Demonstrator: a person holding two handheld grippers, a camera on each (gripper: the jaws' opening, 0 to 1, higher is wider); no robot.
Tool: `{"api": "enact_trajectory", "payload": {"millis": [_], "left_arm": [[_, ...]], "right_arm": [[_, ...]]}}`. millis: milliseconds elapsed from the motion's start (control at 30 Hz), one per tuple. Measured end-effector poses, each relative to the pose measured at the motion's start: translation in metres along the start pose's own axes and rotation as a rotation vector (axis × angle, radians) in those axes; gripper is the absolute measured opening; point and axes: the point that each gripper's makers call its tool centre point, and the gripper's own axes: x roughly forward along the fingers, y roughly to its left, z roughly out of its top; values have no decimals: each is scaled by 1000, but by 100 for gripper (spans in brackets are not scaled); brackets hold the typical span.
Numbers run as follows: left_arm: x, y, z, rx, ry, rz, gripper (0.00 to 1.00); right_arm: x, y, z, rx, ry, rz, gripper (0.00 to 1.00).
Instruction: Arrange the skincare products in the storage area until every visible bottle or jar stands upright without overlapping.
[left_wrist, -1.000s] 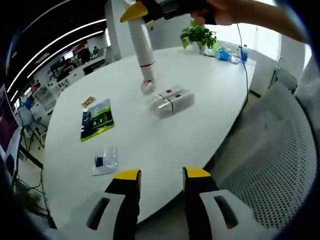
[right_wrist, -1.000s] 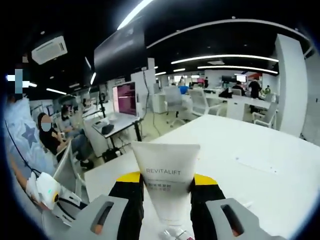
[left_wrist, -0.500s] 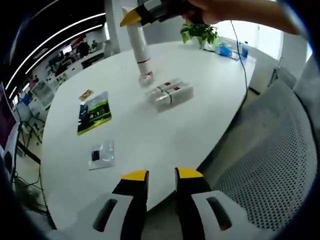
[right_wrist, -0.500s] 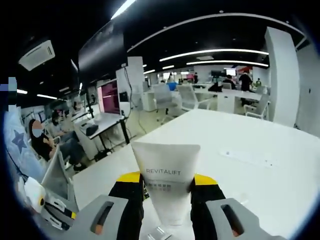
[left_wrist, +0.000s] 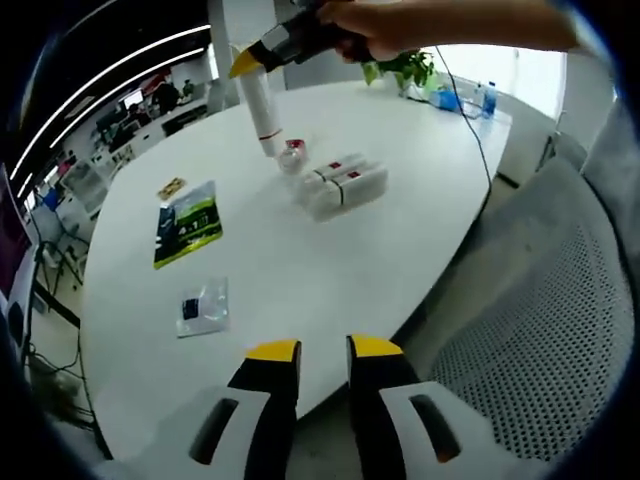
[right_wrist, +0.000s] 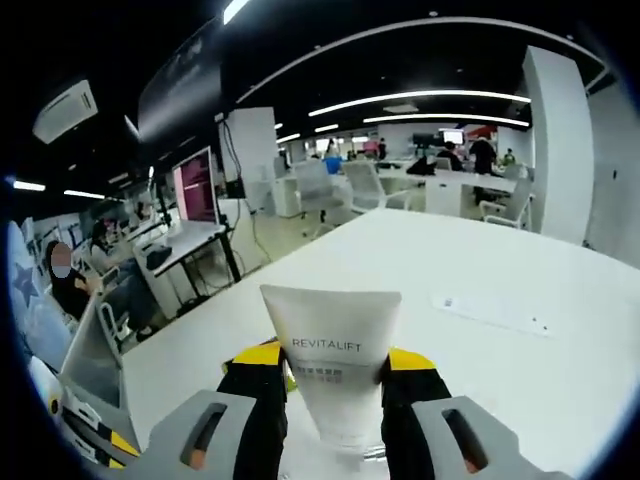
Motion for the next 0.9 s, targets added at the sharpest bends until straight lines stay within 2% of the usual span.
{"api": "enact_trajectory", "payload": {"millis": [67,167,233,367,567,733,900], "left_arm": [[2,-2,-3,1,19,-11,13],[1,-1,-2,1,11,-4,13],[1,0,-2,1,6,-1,14],[1,0,-3,2,11,-3,13],[1,0,-2,13,7,0,13],[2,0,-5,24,13,-6,13],[2,-1,-6,24,17,-9,11]], "right_arm": [[3,-4,1,20,-4,-4,30],[10,-10,1,18,1,-10,30],[15,-10,-4,-2,13,-8,30],[23,-16,-15,12,32,-18,30],[28,-24,-13,29,21,-37,29],[31,-45,-10,60,8,-103,29],[34,-69,-1,52,-9,-187,30]]}}
